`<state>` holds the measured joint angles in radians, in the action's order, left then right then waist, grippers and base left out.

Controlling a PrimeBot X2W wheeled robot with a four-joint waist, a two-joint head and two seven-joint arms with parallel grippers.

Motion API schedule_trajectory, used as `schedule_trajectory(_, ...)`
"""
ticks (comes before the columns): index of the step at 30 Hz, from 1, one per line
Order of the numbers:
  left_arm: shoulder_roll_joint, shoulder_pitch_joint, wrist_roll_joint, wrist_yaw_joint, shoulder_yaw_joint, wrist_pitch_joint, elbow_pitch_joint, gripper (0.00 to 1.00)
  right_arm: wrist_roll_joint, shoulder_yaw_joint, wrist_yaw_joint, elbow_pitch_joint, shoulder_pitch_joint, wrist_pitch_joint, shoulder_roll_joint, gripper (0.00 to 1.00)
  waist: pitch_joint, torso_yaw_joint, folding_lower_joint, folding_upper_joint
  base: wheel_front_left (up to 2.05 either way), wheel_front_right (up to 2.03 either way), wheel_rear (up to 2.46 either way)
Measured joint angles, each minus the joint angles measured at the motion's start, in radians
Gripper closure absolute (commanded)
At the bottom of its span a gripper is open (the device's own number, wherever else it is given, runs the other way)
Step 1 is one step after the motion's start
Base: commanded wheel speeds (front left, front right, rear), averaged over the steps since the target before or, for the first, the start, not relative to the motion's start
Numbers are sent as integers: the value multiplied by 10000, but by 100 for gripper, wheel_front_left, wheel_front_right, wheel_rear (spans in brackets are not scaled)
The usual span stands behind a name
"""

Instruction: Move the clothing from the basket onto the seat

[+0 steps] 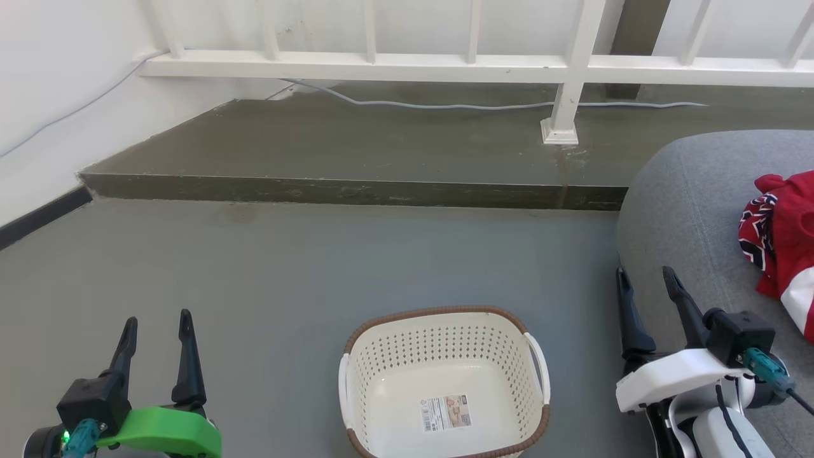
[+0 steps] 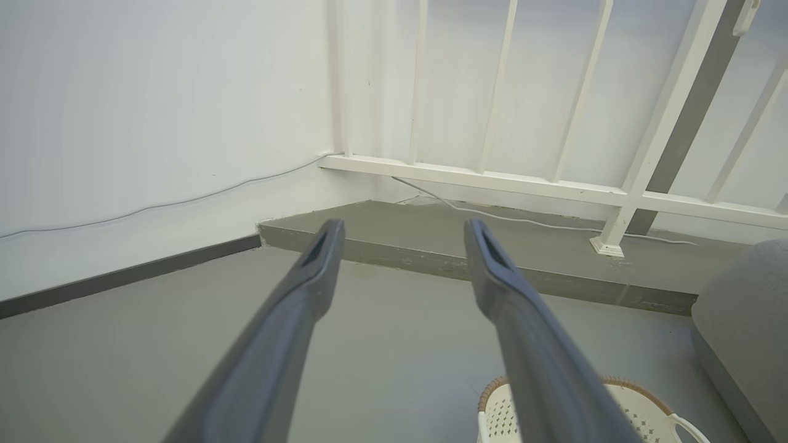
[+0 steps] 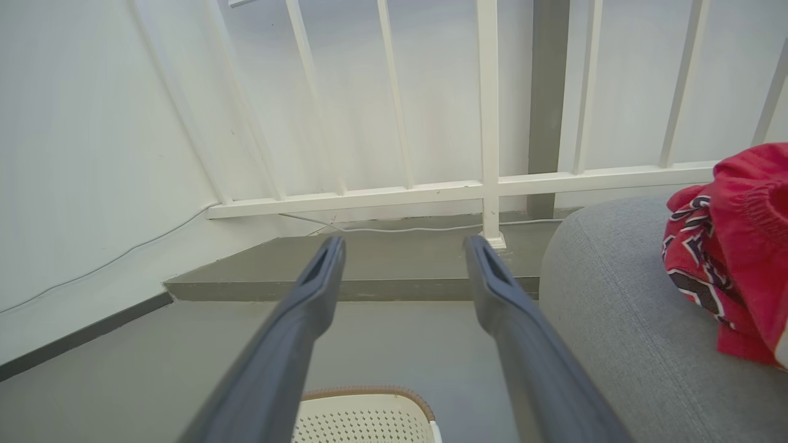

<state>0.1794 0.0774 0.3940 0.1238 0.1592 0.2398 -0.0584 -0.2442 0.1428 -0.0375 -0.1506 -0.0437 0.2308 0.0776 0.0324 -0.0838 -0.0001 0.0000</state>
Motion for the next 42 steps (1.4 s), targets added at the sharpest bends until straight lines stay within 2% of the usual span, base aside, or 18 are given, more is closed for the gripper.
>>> schedule_trajectory(15, -148, 304, -468, 0, -128, -19, 451, 0, 0, 42, -247, 740, -482, -255, -69, 0, -64, 110, 0, 0, 0, 0, 0)
schedule_trajectory(42, -370, 485, -635, 0, -251, -418, 1089, 0, 0, 27, -441, 1569, -747, -654, -100, 0, -229, 175, 0, 0, 0, 0, 0)
